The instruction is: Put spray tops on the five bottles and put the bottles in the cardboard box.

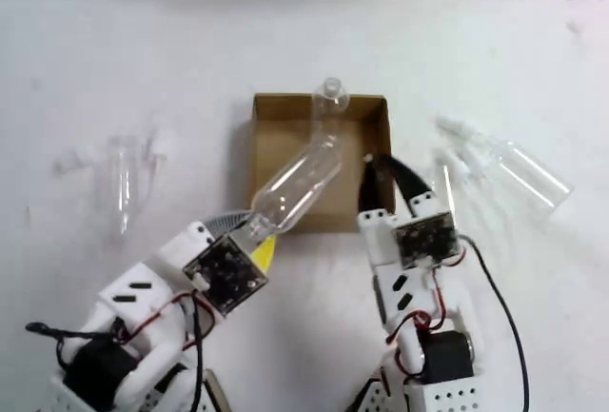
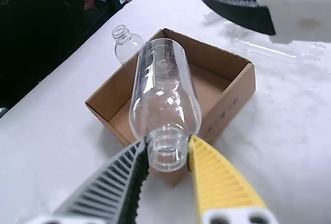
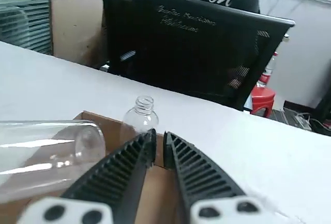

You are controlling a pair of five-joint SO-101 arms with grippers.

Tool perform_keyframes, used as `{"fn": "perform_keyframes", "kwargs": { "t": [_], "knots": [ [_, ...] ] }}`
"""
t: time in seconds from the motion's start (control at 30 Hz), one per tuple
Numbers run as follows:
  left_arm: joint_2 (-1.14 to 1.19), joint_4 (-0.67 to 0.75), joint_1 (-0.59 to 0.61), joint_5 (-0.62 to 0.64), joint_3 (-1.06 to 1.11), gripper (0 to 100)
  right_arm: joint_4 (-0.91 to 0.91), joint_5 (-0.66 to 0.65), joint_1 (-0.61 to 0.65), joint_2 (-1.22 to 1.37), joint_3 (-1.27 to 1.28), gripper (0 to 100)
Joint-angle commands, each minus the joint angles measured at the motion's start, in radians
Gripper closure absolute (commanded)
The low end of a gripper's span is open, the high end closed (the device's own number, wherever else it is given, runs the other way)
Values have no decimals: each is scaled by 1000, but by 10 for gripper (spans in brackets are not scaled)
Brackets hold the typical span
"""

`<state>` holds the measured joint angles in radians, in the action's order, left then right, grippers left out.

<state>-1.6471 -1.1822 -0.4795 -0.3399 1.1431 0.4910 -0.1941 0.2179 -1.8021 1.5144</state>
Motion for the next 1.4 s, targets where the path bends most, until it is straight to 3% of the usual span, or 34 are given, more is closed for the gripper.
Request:
{"fn": "perform_keyframes", "kwargs": {
  "t": [0.0,0.13,0.23,0.4,0.63,0.97,1.37],
  "knots": [
    [-13,-75,-12,8,-118,902,-64,80,-85,-2,-21,982],
    [-10,-101,-2,-5,-180,902,-225,87,-133,-1,83,981],
    [-7,-123,-2,-91,-219,902,-323,87,-136,-1,152,981],
    [53,-123,-2,-112,-298,902,-355,87,-136,-1,175,981],
    [545,-178,73,-109,-617,902,-352,87,-139,2,175,981],
    [1273,-600,228,-114,-1395,902,-351,87,-159,4,175,981],
    [1957,-605,254,-115,-1844,902,-309,-31,-87,5,175,982]
  ]
}}
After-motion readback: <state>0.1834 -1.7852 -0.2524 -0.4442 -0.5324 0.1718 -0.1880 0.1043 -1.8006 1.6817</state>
